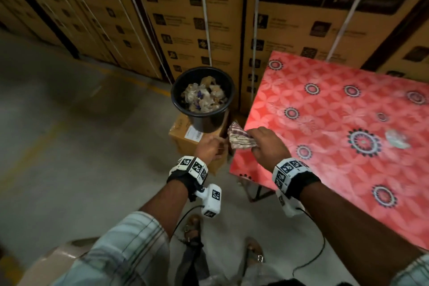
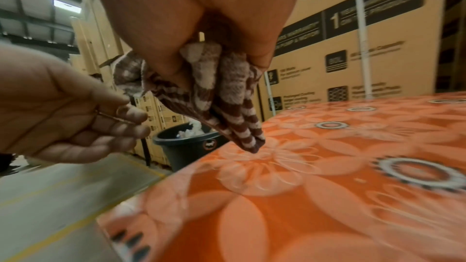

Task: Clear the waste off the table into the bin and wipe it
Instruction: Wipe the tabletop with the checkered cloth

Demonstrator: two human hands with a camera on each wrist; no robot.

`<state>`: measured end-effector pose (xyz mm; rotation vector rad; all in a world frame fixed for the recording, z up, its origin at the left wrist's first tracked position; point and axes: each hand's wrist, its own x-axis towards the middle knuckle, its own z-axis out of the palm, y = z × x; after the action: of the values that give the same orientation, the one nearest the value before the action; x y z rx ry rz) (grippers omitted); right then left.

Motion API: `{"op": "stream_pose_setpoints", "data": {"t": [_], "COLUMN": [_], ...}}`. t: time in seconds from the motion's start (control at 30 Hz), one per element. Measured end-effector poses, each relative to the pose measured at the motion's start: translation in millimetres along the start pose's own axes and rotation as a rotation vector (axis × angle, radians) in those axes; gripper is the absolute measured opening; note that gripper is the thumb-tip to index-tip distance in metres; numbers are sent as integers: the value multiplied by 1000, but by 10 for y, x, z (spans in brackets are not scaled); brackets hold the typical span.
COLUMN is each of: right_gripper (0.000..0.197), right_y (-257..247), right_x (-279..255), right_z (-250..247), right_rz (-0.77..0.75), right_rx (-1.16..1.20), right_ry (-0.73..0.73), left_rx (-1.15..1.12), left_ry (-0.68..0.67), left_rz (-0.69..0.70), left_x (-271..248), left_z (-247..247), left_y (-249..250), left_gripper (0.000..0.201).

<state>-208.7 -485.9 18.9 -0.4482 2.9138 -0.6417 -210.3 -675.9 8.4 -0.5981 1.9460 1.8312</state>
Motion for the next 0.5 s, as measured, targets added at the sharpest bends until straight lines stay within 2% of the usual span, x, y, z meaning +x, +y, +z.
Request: {"op": "stream_pose_setpoints", "data": {"t": [0.1, 0.13, 0.23, 0.33, 0.43, 0.5], "right_gripper": [53, 54, 61, 62, 61, 60], "right_y": [325, 404, 521, 528, 469, 407], "right_x": [-293, -386, -579, -563, -459, -393], "right_z": [-42, -37, -12, 25, 104, 154], "right_rz": [19, 17, -4, 0, 26, 34], "right_rx": [12, 9, 33, 78, 88, 83], "right_ry": [-26, -32, -43, -34, -33, 19], "left_rx": [304, 387, 642, 891, 946, 953], "left_ry": [74, 88, 81, 76, 50, 33], "left_rz": [199, 213, 195, 230, 197, 138], "left_x": [-49, -65, 25, -64, -56, -2], "left_z": [313, 389, 534, 586, 549, 479], "left_y": [-306, -395, -556, -394, -392, -451], "left_gripper": [15, 9, 32, 33, 36, 34]}}
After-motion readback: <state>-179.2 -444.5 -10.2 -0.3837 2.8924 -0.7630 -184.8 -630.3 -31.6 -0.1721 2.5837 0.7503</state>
